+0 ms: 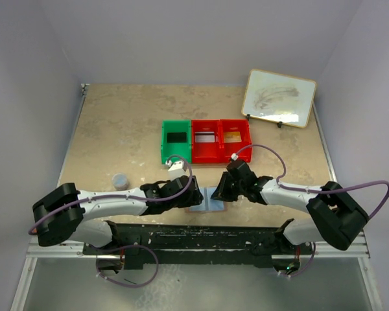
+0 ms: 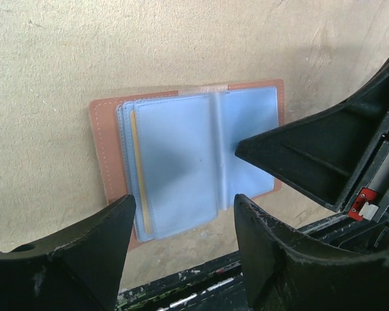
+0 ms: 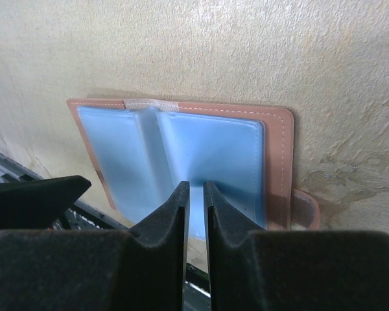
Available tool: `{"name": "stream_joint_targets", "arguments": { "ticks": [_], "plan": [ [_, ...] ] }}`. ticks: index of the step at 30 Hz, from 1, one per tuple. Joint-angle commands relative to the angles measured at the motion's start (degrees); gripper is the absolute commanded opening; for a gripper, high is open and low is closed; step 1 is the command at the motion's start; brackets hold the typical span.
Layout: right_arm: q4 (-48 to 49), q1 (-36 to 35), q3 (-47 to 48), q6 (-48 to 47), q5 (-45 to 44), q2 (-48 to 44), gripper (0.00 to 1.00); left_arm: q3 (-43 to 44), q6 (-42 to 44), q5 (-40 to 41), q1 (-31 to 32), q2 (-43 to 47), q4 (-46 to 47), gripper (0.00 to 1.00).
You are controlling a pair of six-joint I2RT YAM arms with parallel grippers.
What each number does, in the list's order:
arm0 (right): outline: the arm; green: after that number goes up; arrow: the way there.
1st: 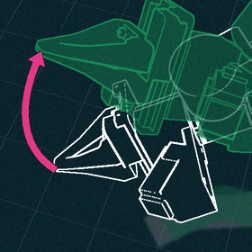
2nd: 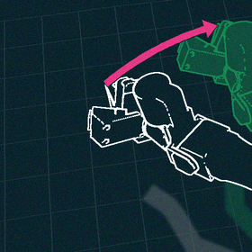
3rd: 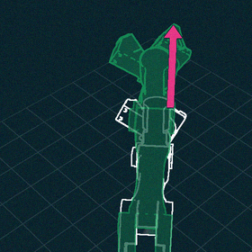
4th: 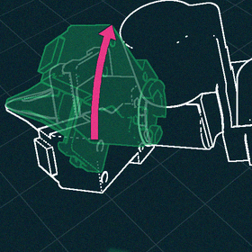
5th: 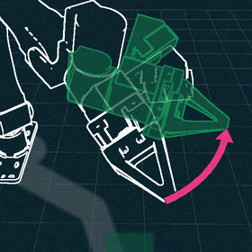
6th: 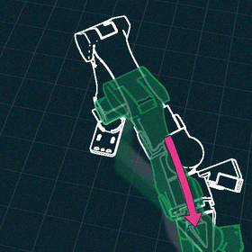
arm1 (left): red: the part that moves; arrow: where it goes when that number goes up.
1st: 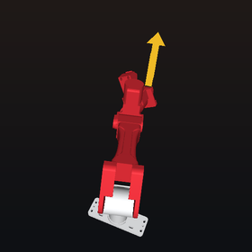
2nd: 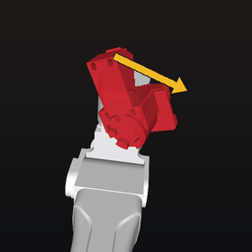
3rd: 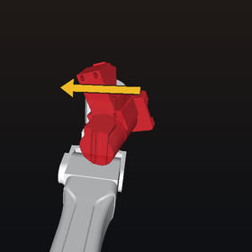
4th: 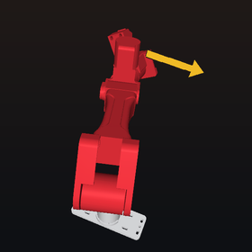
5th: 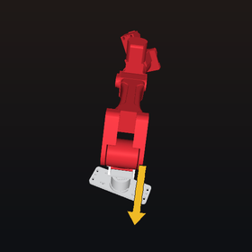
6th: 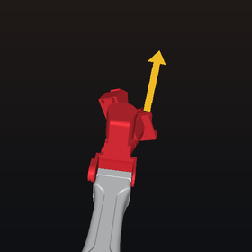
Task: Take the credit cards out of the card holder
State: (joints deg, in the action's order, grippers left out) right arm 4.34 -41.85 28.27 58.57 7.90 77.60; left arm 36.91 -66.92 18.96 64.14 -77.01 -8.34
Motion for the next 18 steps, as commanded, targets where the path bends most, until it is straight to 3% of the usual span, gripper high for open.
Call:
{"name": "stream_joint_targets", "arguments": {
  "ticks": [1, 10, 18],
  "plan": [
    [-2.23, -0.25, 0.38, -0.38, -3.24, 1.22, 0.18, 2.09, -1.00, 1.15, -0.32, -0.76, 0.10, 0.61],
    [-1.83, -0.26, 0.50, -0.53, -3.24, 1.48, 0.19, 1.55, -1.97, -2.39, -0.33, -4.31, 5.85, 0.60],
    [-1.37, -0.25, -0.11, -0.30, -2.96, 1.41, 0.19, 2.88, -1.51, 0.71, -0.35, -2.08, 1.44, 0.60]
  ]
}}
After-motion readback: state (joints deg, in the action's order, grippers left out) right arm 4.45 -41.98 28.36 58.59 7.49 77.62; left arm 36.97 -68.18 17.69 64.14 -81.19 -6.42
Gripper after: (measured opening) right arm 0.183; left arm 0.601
